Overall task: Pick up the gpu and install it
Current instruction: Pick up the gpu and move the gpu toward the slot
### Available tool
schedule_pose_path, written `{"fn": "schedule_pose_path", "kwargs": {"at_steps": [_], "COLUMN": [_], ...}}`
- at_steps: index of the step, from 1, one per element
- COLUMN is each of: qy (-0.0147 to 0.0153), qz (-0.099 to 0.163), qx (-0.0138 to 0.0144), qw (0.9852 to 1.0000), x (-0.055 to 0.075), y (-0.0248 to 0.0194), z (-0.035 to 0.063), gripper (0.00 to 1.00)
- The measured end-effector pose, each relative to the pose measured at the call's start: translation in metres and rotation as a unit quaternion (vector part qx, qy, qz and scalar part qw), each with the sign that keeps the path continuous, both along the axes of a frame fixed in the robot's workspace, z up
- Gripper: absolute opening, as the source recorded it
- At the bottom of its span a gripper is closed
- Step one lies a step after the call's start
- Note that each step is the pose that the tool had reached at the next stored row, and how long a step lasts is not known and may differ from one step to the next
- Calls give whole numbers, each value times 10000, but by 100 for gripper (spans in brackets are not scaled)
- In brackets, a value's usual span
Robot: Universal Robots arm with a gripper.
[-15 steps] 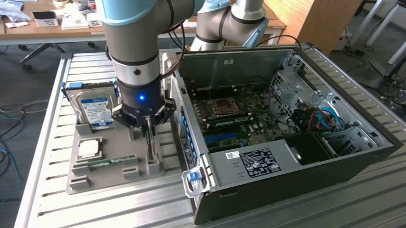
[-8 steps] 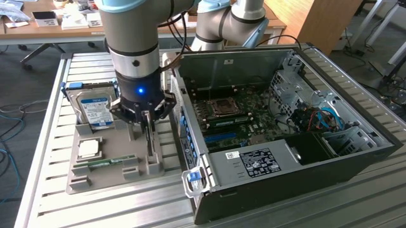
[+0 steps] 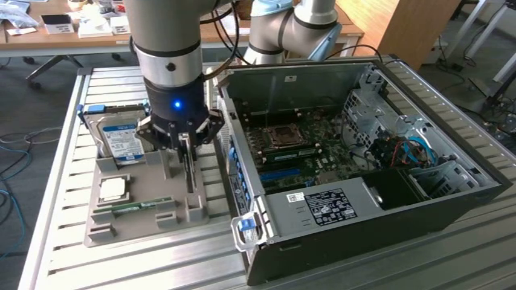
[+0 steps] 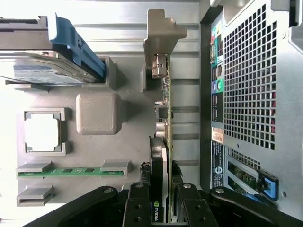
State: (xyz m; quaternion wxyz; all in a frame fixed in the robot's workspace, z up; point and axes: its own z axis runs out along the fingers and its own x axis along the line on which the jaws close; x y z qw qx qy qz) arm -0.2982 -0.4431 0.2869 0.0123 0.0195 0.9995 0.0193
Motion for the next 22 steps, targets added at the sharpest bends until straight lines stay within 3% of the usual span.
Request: {"fn": "schedule_pose_path", "kwargs": {"at_steps": [15,22], "qy": [0,0], "qz": [0,0], "qx": [0,1], "qw": [10000,10000], "x": [0,0], "y": [0,0], "z": [404,522], "gripper": [27,27]}}
